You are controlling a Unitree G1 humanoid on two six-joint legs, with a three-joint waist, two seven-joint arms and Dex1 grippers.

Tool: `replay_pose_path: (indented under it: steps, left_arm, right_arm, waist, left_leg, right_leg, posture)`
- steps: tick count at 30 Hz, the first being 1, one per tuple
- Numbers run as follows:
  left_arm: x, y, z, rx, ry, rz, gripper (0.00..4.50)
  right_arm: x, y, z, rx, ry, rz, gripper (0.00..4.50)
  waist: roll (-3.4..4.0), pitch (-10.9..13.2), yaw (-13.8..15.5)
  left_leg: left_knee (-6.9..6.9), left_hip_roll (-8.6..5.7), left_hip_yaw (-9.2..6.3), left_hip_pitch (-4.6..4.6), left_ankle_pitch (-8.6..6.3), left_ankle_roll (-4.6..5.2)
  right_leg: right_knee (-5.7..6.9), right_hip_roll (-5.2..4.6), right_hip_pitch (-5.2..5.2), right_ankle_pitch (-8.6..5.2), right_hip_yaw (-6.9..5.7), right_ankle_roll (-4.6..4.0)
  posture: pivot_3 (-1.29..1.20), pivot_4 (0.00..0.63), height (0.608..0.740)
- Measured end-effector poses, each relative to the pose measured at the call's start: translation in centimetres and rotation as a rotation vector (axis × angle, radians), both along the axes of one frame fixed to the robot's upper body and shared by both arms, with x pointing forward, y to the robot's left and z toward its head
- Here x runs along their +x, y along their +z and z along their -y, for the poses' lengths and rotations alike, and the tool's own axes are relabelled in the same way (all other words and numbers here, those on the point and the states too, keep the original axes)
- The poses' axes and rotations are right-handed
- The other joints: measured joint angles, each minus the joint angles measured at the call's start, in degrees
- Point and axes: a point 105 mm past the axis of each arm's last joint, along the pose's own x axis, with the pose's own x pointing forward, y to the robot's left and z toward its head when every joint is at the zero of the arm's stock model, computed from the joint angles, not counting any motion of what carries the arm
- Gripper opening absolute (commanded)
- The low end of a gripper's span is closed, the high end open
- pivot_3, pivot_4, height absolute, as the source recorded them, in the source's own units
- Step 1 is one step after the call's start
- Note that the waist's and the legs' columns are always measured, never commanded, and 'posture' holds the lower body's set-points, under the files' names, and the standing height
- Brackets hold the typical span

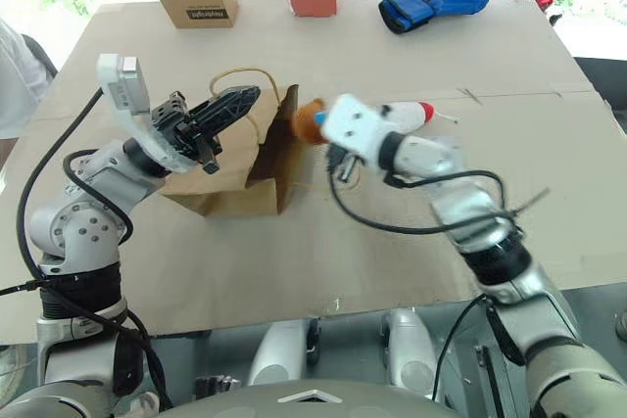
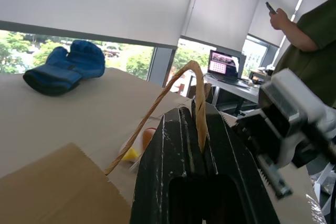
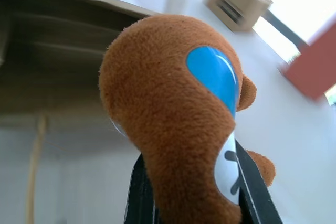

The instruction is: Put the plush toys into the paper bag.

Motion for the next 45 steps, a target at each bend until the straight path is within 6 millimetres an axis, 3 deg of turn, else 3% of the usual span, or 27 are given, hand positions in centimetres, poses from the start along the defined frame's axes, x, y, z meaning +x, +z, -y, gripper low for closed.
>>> replay_pose_path:
  steps: [3, 8, 11, 13, 16, 20, 25, 27, 30, 31, 34, 36, 38, 40, 45]
  left_arm:
    - [0.1, 0.7, 0.8, -0.014, -0.028, 0.016, 0.00]
    - [0.1, 0.5, 1.3, -0.009, -0.055, 0.003, 0.00]
    - [0.0, 0.1, 1.6, -0.002, -0.069, -0.005, 0.00]
    - [-0.2, -0.5, 1.7, 0.006, -0.072, -0.020, 0.00]
    - [-0.4, -1.2, 1.2, 0.015, -0.058, -0.038, 0.00]
    - [-0.7, -1.6, -0.4, 0.016, 0.017, -0.041, 0.00]
    - [-0.7, -1.8, -1.8, 0.012, 0.093, -0.039, 0.00]
    - [-0.4, -1.6, -2.2, 0.011, 0.135, -0.022, 0.00]
    - [0.0, -1.3, -3.0, 0.006, 0.196, -0.003, 0.00]
    - [0.0, -1.2, -2.9, 0.004, 0.199, 0.004, 0.00]
    - [0.2, -0.9, -2.6, 0.002, 0.197, 0.017, 0.00]
    - [0.3, -0.9, -2.6, 0.001, 0.201, 0.016, 0.00]
    - [0.3, -0.9, -2.4, -0.003, 0.200, 0.020, 0.00]
    - [0.4, -0.9, -2.5, -0.004, 0.209, 0.023, 0.00]
    - [0.4, -1.1, -2.7, -0.006, 0.215, 0.017, 0.00]
  right_arm:
    - [-0.4, -2.1, -3.3, -0.129, 0.155, 0.055, 0.05]
    - [0.4, -3.6, -6.0, -0.215, 0.260, 0.120, 0.05]
    - [0.5, -3.5, -7.5, -0.216, 0.316, 0.130, 1.10]
    - [0.1, -4.0, -8.3, -0.211, 0.368, 0.097, 2.13]
    - [0.4, -4.3, -7.9, -0.170, 0.363, 0.026, 3.58]
    - [1.1, -3.2, -3.9, -0.106, 0.283, -0.045, 3.58]
    - [0.0, -2.3, 0.2, -0.038, 0.219, -0.183, 3.58]
    - [-1.3, -0.7, 2.4, 0.028, 0.202, -0.252, 3.58]
    - [-1.0, 1.6, 5.0, 0.133, 0.133, -0.293, 3.58]
    - [-0.5, 2.2, 5.8, 0.162, 0.097, -0.287, 3.58]
    - [4.4, 2.5, 9.1, 0.130, -0.187, -0.238, 3.58]
    - [7.4, 1.1, 11.5, 0.063, -0.371, -0.230, 3.58]
    - [10.0, -1.9, 13.7, -0.039, -0.539, -0.271, 3.58]
    - [11.0, -4.5, 14.2, -0.071, -0.591, -0.331, 3.03]
    - [12.0, -4.4, 13.9, -0.051, -0.580, -0.340, 1.33]
  waist:
    - [-0.02, 0.01, 0.08]
    - [-0.06, 0.06, -0.11]
    - [-0.06, 0.06, -0.26]
    - [-0.06, 0.06, -0.24]
    - [-0.05, 0.08, 0.06]
    - [-0.05, 0.08, 0.32]
    - [-0.04, 0.09, -0.06]
    - [-0.02, 0.10, 0.10]
    - [-0.03, 0.09, 0.31]
    - [-0.03, 0.09, 0.29]
    - [-0.02, 0.10, 0.01]
    - [-0.03, 0.09, -0.01]
    - [-0.04, 0.09, -0.04]
    - [-0.04, 0.09, -0.09]
    - [-0.07, 0.07, -0.06]
  left_leg:
    - [-0.01, -0.01, -0.01, -0.04, 0.00, 0.00]
    - [-0.01, 0.00, 0.00, -0.03, 0.00, -0.01]
    - [-0.04, 0.05, -0.01, 0.01, 0.00, -0.01]
    - [-0.08, 0.06, -0.01, 0.03, 0.00, -0.01]
    - [-0.09, 0.06, 0.00, -0.01, 0.00, -0.02]
    - [-0.06, 0.04, 0.04, -0.03, -0.01, -0.04]
    - [-0.07, 0.09, 0.04, 0.04, -0.02, -0.04]
    - [-0.08, 0.10, 0.04, 0.07, -0.02, -0.04]
    - [-0.05, 0.10, 0.07, 0.07, -0.02, -0.04]
    - [-0.03, 0.10, 0.09, 0.07, -0.02, -0.05]
    - [-0.02, 0.10, 0.18, 0.13, -0.02, -0.05]
    - [-0.05, 0.10, 0.19, 0.14, -0.02, -0.05]
    - [-0.11, 0.09, 0.19, 0.07, -0.02, -0.04]
    - [-0.12, 0.09, 0.20, 0.05, -0.02, -0.03]
    - [-0.09, 0.09, 0.21, 0.15, -0.02, -0.03]
  right_leg:
    - [-0.01, 0.01, 0.01, 0.04, 0.00, 0.02]
    - [0.02, 0.03, -0.02, 0.23, 0.00, 0.03]
    - [0.05, 0.07, -0.01, 0.23, 0.00, 0.01]
    - [0.06, 0.08, -0.01, 0.25, 0.00, -0.02]
    - [0.05, 0.06, -0.01, 0.27, 0.00, -0.04]
    - [-0.05, -0.01, 0.02, 0.15, 0.00, -0.23]
    - [0.06, 0.05, 0.00, 0.15, 0.00, -0.24]
    - [0.12, 0.06, -0.01, 0.13, 0.00, -0.24]
    - [0.09, 0.05, 0.01, 0.13, 0.00, -0.24]
    - [0.06, 0.05, 0.02, 0.08, 0.00, -0.16]
    - [0.02, 0.02, 0.00, 0.06, 0.04, -0.11]
    - [-0.02, 0.02, -0.01, 0.06, 0.04, -0.13]
    - [-0.06, 0.05, -0.03, 0.19, 0.06, -0.34]
    - [-0.07, 0.07, -0.03, 0.22, 0.10, -0.28]
    - [-0.04, 0.10, 0.06, 0.23, 0.17, -0.15]
  posture:
    - [0.00, 0.150, 0.714]
    - [0.00, 0.150, 0.714]
    - [0.00, 0.150, 0.714]
    - [0.00, 0.150, 0.714]
    - [0.00, 0.150, 0.714]
    - [0.00, 0.150, 0.714]
    - [0.00, 0.150, 0.714]
    - [0.00, 0.150, 0.714]
    - [0.00, 0.150, 0.714]
    - [0.00, 0.150, 0.714]
    - [0.00, 0.150, 0.714]
    - [0.00, 0.150, 0.714]
    - [0.00, 0.150, 0.714]
    - [0.00, 0.150, 0.714]
    - [0.00, 0.150, 0.714]
